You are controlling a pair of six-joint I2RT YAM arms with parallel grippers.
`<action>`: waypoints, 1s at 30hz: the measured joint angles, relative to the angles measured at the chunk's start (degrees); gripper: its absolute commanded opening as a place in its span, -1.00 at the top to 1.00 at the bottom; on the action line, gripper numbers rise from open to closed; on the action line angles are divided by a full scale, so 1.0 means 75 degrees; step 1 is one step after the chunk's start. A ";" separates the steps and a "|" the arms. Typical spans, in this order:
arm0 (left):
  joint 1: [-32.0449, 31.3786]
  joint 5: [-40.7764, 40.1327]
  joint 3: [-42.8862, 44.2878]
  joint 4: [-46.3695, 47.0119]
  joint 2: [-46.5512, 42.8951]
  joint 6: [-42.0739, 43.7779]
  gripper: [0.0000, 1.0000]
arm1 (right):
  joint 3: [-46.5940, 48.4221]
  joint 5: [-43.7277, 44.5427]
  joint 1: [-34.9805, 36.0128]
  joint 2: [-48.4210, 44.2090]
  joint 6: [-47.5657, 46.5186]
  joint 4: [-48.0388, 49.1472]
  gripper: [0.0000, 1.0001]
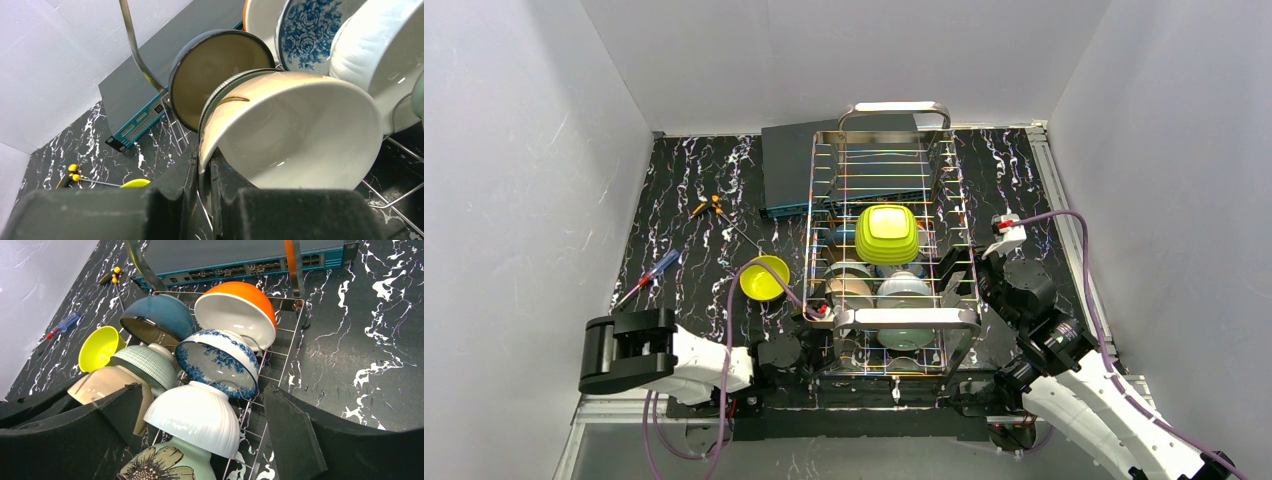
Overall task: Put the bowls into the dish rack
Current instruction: Place the bowl in the dish rack.
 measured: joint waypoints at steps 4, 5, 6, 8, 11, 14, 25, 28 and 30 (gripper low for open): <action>-0.0166 -0.0268 0.0119 0.0055 0.0356 0.0172 1.00 | 0.0000 -0.0003 0.0000 0.0000 0.0000 0.0000 -0.97; -0.0169 -0.0373 0.0119 0.0090 0.0370 0.0213 1.00 | 0.0000 -0.0003 0.0000 0.0000 0.0000 0.0000 -0.97; -0.0169 -0.0458 0.0119 0.0114 0.0391 0.0239 1.00 | 0.0000 -0.0006 0.0000 0.0000 0.0000 0.0000 -0.97; -0.0172 -0.0635 0.0122 0.0216 0.0466 0.0300 1.00 | 0.0000 -0.0006 0.0000 0.0000 0.0000 -0.0003 -0.97; -0.0172 -0.0877 0.0128 0.0428 0.0629 0.0370 1.00 | 0.0000 -0.0006 0.0000 0.0003 0.0000 -0.0003 -0.97; -0.0207 -0.1067 0.0157 0.0603 0.0825 0.0414 1.00 | 0.0000 -0.0009 0.0000 0.0032 0.0000 -0.0003 -0.97; -0.0548 -0.1416 0.0326 0.1014 0.1265 0.0475 1.00 | 0.0000 -0.0038 0.0000 0.0117 -0.0012 -0.0003 -0.97; -0.0606 -0.1422 0.0356 0.1151 0.1373 0.0519 1.00 | 0.0000 -0.0038 0.0000 0.0117 -0.0029 0.0000 -0.97; -0.0629 -0.1416 0.0361 0.1212 0.1411 0.0536 1.00 | 0.0000 -0.0038 0.0000 0.0117 -0.0032 0.0000 -0.97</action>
